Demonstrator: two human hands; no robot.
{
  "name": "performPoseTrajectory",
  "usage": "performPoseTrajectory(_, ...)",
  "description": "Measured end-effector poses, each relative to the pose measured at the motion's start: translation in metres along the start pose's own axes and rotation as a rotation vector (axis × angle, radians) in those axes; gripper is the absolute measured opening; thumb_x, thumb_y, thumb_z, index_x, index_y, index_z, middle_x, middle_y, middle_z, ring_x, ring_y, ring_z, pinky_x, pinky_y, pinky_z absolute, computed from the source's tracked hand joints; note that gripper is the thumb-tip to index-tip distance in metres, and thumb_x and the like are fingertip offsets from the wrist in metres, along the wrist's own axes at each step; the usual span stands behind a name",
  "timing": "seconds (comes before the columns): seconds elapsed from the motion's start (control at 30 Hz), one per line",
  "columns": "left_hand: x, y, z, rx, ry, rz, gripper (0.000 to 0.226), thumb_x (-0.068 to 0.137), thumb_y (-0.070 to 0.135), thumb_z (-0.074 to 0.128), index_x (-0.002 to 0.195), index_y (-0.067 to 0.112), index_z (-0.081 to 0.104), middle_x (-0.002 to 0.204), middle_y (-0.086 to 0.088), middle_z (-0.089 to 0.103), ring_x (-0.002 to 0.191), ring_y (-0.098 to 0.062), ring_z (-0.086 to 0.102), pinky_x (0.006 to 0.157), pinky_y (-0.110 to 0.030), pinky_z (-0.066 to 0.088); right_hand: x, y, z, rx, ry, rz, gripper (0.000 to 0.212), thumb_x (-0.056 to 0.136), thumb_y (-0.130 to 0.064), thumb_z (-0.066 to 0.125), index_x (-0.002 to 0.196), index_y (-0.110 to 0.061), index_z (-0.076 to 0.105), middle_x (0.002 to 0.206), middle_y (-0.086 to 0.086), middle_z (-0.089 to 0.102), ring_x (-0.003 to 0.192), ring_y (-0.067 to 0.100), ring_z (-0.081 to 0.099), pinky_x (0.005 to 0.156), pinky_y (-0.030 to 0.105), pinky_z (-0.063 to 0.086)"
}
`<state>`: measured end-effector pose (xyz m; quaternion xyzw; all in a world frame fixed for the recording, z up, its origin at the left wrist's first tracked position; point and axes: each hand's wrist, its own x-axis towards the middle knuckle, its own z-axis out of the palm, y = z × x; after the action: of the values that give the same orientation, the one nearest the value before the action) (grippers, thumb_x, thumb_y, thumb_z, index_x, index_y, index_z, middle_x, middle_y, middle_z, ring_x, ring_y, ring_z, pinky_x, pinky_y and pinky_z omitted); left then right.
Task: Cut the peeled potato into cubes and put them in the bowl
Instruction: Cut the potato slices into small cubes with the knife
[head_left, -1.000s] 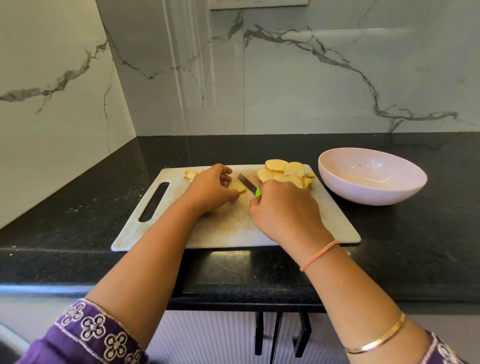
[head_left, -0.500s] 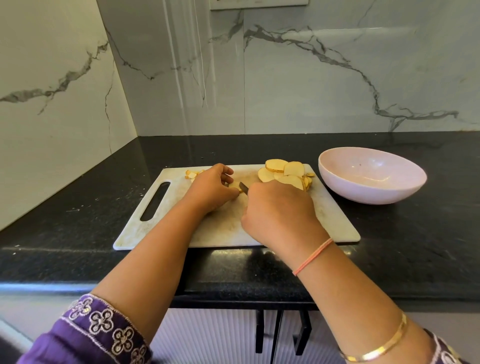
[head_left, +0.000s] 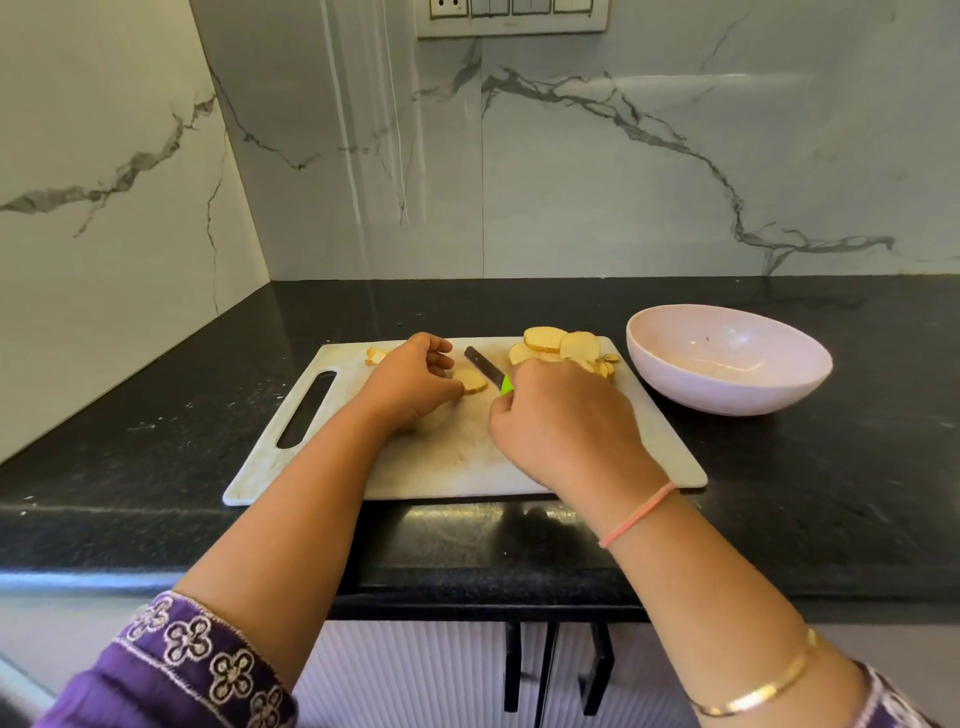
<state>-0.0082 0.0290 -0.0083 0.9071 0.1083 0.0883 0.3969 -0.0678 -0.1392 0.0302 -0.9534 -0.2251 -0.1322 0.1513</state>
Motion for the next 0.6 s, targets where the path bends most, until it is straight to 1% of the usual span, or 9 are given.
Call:
performPoseTrajectory(0.07,-0.001,0.000,0.002,-0.013,0.007,0.000,0.052,0.083,0.011,0.070,0.130,0.015,0.047,0.120,-0.001,0.059,0.100,-0.011,0.054,0.082,-0.020,0.042,0.007,-0.002,0.009,-0.020,-0.023,0.004,0.019,0.095,-0.026,0.043,0.094,-0.015,0.058,0.074,0.000,0.046,0.071,0.020,0.047,0.054,0.025,0.033)
performPoseTrajectory(0.13,0.000,0.001,0.002,-0.028,0.013,0.006,0.051,0.083,0.009,0.069,0.128,0.015,0.048,0.118,-0.002,0.059,0.100,-0.012,0.055,0.082,-0.020,0.043,0.013,-0.003,0.014,-0.040,-0.043,0.007,0.021,0.095,-0.026,0.043,0.099,-0.013,0.060,0.077,0.001,0.046,0.073,0.022,0.046,0.058,0.027,0.034)
performPoseTrajectory(0.3,0.001,0.001,-0.001,-0.014,0.025,0.025,0.048,0.084,0.009,0.067,0.128,0.015,0.048,0.116,-0.001,0.060,0.099,-0.012,0.056,0.082,-0.020,0.044,0.021,-0.009,0.016,-0.088,-0.052,-0.029,0.021,0.096,-0.024,0.043,0.103,-0.013,0.059,0.076,0.002,0.045,0.073,0.021,0.047,0.049,0.025,0.029)
performPoseTrajectory(0.4,0.002,0.001,-0.001,0.003,0.037,0.040,0.046,0.085,0.012,0.067,0.127,0.016,0.049,0.113,0.001,0.060,0.096,-0.012,0.057,0.079,-0.019,0.044,0.021,-0.012,0.013,-0.104,-0.072,-0.051,0.019,0.096,-0.023,0.043,0.105,-0.014,0.057,0.077,0.002,0.045,0.073,0.020,0.047,0.053,0.027,0.034)
performPoseTrajectory(0.5,0.003,0.001,-0.001,0.016,0.046,0.038,0.045,0.086,0.012,0.067,0.126,0.017,0.049,0.109,0.003,0.060,0.094,-0.011,0.057,0.076,-0.019,0.043,0.017,-0.017,0.010,-0.137,-0.068,-0.082,0.017,0.096,-0.020,0.044,0.102,-0.014,0.058,0.068,0.001,0.039,0.070,0.019,0.046,0.048,0.025,0.030)
performPoseTrajectory(0.6,0.003,-0.001,-0.001,0.031,0.056,0.049,0.045,0.085,0.012,0.067,0.126,0.015,0.049,0.111,0.002,0.062,0.096,-0.012,0.059,0.079,-0.020,0.044,0.010,-0.022,0.006,-0.192,-0.070,-0.129,0.015,0.097,-0.020,0.044,0.100,-0.015,0.058,0.064,0.001,0.035,0.067,0.018,0.044,0.051,0.027,0.034)
